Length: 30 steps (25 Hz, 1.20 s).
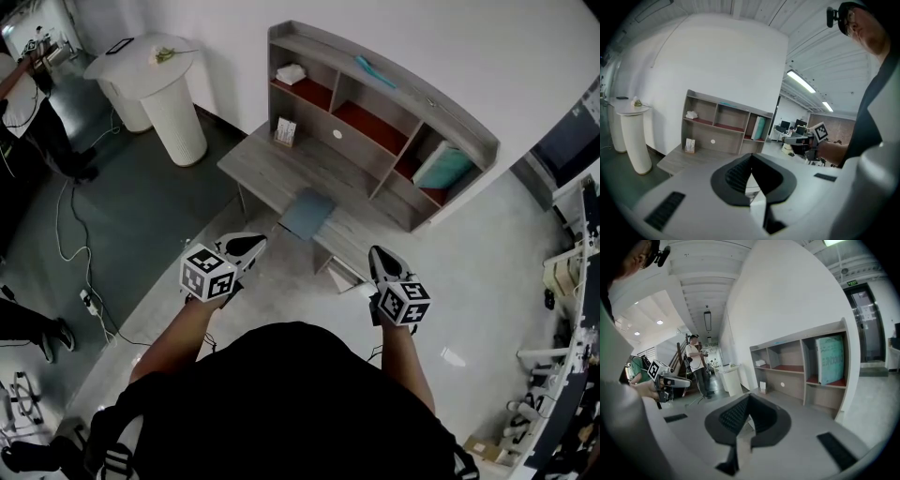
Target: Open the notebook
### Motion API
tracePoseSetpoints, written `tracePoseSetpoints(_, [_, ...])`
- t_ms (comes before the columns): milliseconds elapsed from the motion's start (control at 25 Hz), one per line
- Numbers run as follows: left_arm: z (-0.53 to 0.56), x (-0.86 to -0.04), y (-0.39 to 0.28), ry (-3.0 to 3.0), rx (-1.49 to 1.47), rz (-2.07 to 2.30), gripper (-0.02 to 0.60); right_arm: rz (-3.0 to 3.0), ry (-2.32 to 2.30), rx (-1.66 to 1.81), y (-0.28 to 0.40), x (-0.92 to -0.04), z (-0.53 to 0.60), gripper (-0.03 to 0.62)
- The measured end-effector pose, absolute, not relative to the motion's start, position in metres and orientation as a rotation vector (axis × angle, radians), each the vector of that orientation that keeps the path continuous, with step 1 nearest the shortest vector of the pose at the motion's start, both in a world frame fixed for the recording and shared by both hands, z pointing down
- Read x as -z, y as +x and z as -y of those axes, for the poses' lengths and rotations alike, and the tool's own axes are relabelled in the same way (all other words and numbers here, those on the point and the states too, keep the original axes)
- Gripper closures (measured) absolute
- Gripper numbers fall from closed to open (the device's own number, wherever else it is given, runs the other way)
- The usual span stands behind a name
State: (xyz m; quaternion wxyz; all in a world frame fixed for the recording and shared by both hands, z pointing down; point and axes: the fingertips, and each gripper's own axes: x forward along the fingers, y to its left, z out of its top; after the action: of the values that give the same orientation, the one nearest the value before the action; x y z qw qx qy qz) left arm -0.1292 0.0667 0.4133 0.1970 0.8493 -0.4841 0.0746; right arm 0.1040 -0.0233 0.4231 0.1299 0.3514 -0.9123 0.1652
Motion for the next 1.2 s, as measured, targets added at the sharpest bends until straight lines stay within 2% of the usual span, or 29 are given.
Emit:
tracePoseSetpoints(720, [-0.011, -0.425, -0.070, 2.338, -0.280, 1.370, 0.572, 2.670, 0.902, -0.522, 0.137, -0.447, 0.080, 0.592])
tracePoseSetpoints(1200, [-0.014, -0.438, -0.088, 2.320, -0.281, 1.339, 0.572, 2.656, 0.933, -0.511, 0.122, -0.446, 0.079, 0.592])
